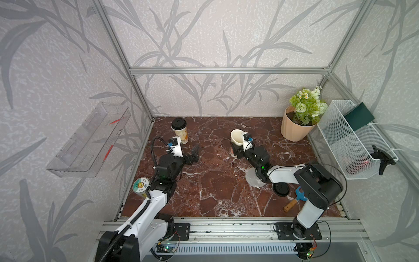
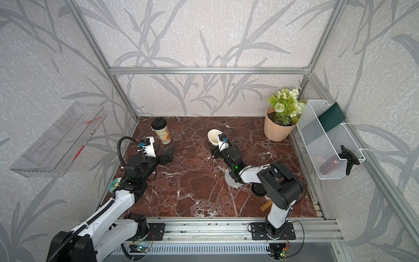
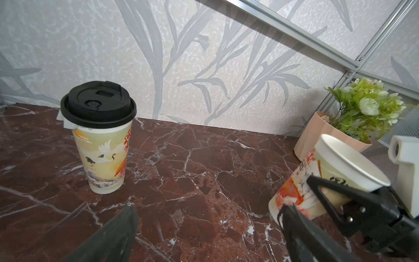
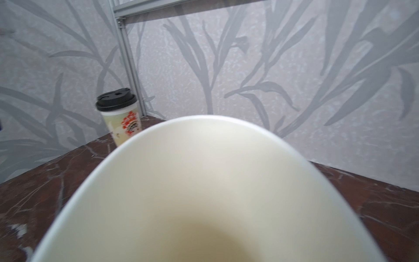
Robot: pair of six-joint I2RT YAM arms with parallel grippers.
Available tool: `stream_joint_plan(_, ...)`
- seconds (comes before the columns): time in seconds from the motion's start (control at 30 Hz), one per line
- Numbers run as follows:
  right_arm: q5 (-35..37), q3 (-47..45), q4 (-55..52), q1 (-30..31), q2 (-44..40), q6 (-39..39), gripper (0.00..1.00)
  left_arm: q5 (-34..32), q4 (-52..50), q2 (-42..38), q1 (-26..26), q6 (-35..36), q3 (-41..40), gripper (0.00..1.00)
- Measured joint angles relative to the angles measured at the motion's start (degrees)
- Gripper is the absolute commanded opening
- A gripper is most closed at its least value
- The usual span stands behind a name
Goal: Put the leak-proof paper on the milk tea cups
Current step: Move the cup to the center of the board.
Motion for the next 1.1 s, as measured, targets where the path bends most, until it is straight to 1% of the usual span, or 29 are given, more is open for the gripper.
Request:
stream_joint_plan(0.1,-0.2,-0.3,0.1,4.2,1.2,-0.2,0.68,0.6,-3.1,-1.3,0.0,-2.5,0.7,0.99)
stream_joint_plan(0.3,-0.2,-0.9,-0.4,7.9,5.2,-1.3,0.7,2.8,-4.3,-1.7,0.0,-5.9,1.3,0.99)
stream_joint_plan(0.4,-0.2,-1.3,0.5,8.3,6.5,-1.6,0.71,3.4,-4.3,-1.7,0.0,-6.4,1.3,0.99)
stream_joint_plan(0.5,-0.1,-2.2,3.1,8.3,7.2,-1.6,0.74,3.7,-4.3,-1.7,0.0,-6.6,1.3,0.99)
stream_joint_plan(0.67,-0.1,-4.7,6.4,8.3,7.7,-0.7,0.86,4.1,-4.6,-1.6,0.0,-6.7,1.3,0.99)
stream_joint_plan(0.77,0.2,-6.4,5.7,8.3,7.6,-0.5,0.93,4.3,-5.4,-1.6,0.0,-6.6,1.3,0.99)
stream_joint_plan(0.83,0.3,-7.1,3.8,8.3,7.0,0.0,0.99,4.5,-5.8,-1.6,0.0,-6.6,1.3,0.99)
stream_joint_plan(1.1,0.8,-10.8,-1.9,8.3,0.6,1.4,0.99,5.3,-6.8,-1.3,0.0,-6.9,1.3,0.99)
